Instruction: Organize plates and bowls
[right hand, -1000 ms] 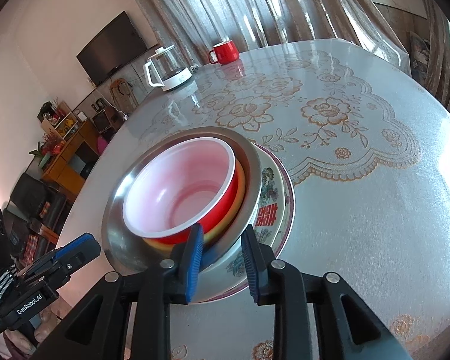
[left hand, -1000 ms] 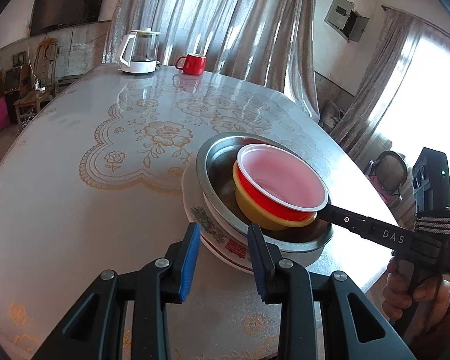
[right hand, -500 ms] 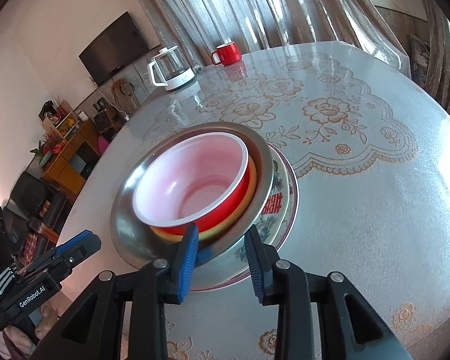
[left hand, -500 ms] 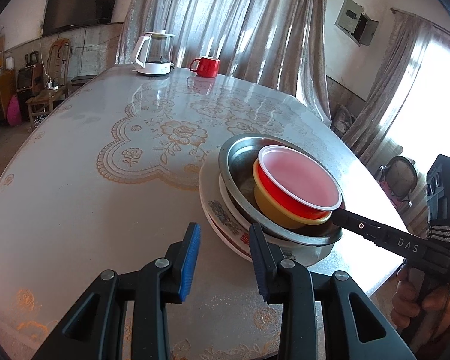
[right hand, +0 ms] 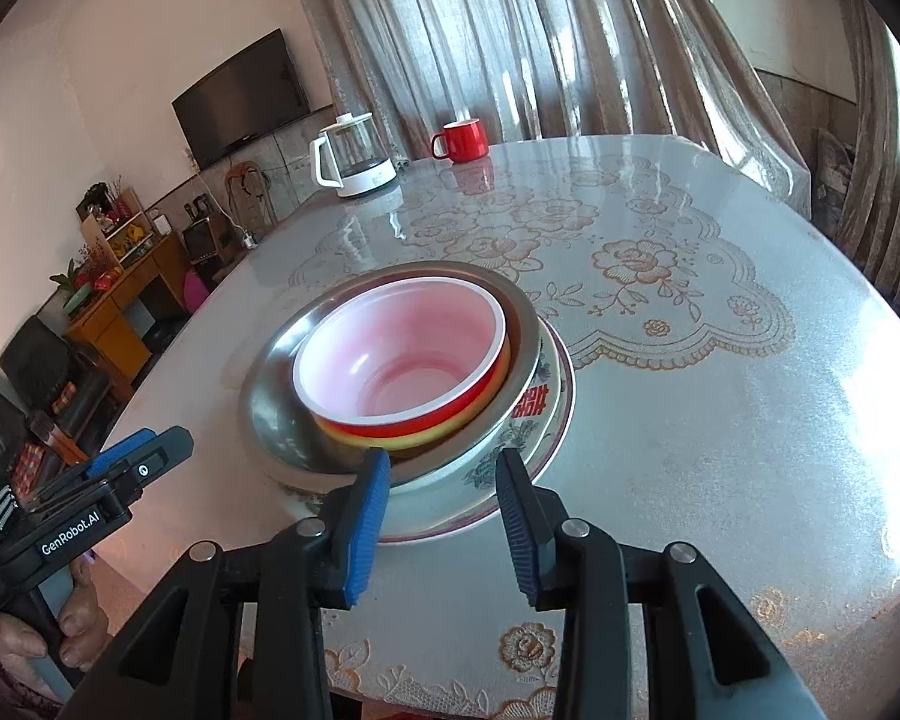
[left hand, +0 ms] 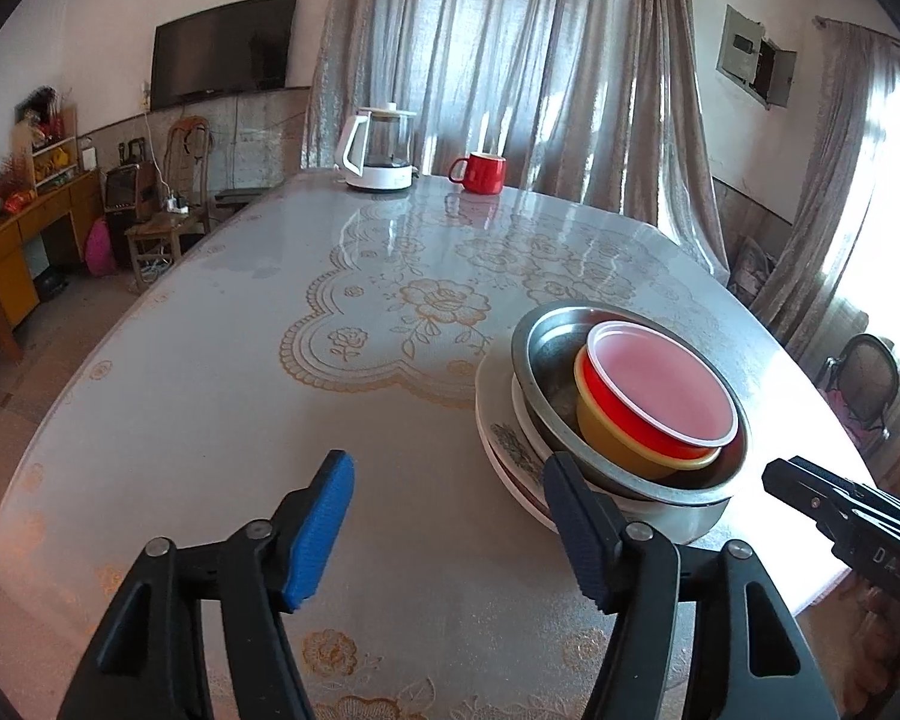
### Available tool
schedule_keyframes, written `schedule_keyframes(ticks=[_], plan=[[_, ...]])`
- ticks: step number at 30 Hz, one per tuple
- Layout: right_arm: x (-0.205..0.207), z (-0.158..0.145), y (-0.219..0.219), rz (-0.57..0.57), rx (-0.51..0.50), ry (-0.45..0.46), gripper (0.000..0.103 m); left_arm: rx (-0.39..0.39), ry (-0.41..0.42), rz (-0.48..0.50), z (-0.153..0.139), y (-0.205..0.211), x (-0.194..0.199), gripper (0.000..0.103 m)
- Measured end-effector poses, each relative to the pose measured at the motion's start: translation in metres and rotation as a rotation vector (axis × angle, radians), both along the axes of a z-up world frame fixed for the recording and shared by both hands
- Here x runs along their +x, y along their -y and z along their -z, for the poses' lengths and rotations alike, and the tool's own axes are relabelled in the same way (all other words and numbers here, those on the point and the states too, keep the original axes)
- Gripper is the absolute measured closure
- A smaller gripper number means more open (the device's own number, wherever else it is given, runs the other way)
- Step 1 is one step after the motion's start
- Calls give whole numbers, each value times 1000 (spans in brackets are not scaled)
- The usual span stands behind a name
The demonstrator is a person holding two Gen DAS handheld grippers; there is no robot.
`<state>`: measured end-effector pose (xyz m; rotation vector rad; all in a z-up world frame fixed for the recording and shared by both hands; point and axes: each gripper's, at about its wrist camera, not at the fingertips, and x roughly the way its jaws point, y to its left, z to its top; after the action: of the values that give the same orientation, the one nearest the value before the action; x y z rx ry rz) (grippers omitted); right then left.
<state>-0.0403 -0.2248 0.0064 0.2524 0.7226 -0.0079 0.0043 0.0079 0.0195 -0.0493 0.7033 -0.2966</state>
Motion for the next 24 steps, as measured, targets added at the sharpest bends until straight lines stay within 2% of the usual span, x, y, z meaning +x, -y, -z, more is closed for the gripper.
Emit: schedule_keyframes(ticks=[5,7,8,9,15,24], plan=[[-12,-8,-11,93,-118,50,59,30,39,-35,-4,7,-7,20],[-14,-9,-17,127,-147,66,51,40,51,-29,-4,12,-12,15],[-15,-9,-21,136,-163,73,43,45,56,-31,-4,13,-13,13],[-15,-9,-25,144,-178,79,41,48,59,-33,-4,14,-15,10],[-16,-8,-40,172,-227,97,41,59,56,-41,-1,20,-17,4],[-17,-7,-42,175,-221,90,40,74,70,-42,-2,23,-19,1]])
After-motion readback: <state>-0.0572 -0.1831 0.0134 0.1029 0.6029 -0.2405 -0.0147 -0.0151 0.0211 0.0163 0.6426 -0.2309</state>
